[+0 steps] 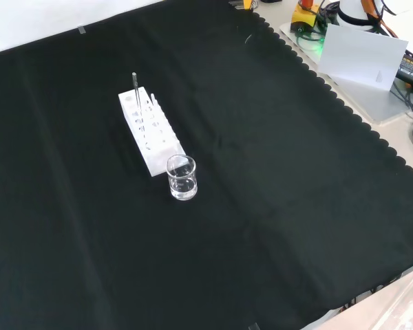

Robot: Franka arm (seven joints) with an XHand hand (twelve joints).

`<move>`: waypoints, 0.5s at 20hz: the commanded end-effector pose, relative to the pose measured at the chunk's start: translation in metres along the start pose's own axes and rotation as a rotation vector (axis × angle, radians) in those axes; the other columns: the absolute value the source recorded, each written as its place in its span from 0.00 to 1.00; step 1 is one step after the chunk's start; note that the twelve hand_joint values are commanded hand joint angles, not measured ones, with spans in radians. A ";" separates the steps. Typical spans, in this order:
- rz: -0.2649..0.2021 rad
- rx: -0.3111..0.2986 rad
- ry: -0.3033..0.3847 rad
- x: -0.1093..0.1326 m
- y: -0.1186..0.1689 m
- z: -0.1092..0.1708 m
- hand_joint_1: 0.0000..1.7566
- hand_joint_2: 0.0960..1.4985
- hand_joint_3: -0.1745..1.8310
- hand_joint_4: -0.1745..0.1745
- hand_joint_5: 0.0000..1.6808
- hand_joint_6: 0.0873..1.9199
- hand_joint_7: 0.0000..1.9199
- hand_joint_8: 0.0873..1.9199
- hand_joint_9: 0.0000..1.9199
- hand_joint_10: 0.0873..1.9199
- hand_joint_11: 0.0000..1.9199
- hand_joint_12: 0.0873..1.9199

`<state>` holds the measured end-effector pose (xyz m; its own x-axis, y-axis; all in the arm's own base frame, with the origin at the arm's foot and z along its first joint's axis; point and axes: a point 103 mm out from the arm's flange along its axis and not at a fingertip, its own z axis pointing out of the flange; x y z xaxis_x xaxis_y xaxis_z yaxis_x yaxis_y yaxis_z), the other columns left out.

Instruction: Take the glass rod from the white test tube rack.

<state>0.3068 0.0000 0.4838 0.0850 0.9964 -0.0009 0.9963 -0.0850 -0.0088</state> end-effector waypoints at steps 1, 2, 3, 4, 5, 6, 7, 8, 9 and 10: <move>0.111 -0.079 -0.024 0.004 -0.095 -0.052 0.53 0.71 0.00 0.02 0.12 0.15 0.10 0.37 0.28 0.31 0.25 0.63; 0.119 -0.082 -0.029 0.005 -0.101 -0.055 0.50 0.73 0.00 0.03 0.10 0.10 0.06 0.39 0.19 0.35 0.17 0.67; 0.123 -0.084 -0.033 0.006 -0.103 -0.056 0.49 0.73 0.00 0.03 0.09 0.07 0.04 0.40 0.14 0.38 0.13 0.70; 0.123 -0.083 -0.032 0.006 -0.104 -0.056 0.48 0.74 0.00 0.03 0.09 0.05 0.03 0.41 0.12 0.39 0.11 0.71; 0.125 -0.082 -0.033 0.006 -0.104 -0.056 0.48 0.74 0.00 0.03 0.09 0.05 0.03 0.41 0.11 0.40 0.10 0.72; 0.127 -0.082 -0.034 0.006 -0.104 -0.056 0.47 0.74 0.00 0.03 0.09 0.04 0.03 0.41 0.10 0.40 0.09 0.72; 0.129 -0.082 -0.035 0.006 -0.104 -0.056 0.47 0.74 0.00 0.03 0.09 0.04 0.02 0.41 0.10 0.41 0.09 0.72; 0.130 -0.083 -0.034 0.006 -0.104 -0.056 0.47 0.74 0.00 0.03 0.09 0.04 0.02 0.42 0.10 0.41 0.09 0.72; 0.131 -0.081 -0.030 0.005 -0.104 -0.056 0.47 0.74 0.00 0.03 0.09 0.04 0.02 0.42 0.10 0.41 0.09 0.72; 0.132 -0.078 -0.028 0.005 -0.105 -0.055 0.47 0.74 0.00 0.03 0.09 0.04 0.03 0.42 0.10 0.41 0.09 0.72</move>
<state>0.2890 0.0058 0.4901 0.1178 0.9928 -0.0203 0.9918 -0.1187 -0.0477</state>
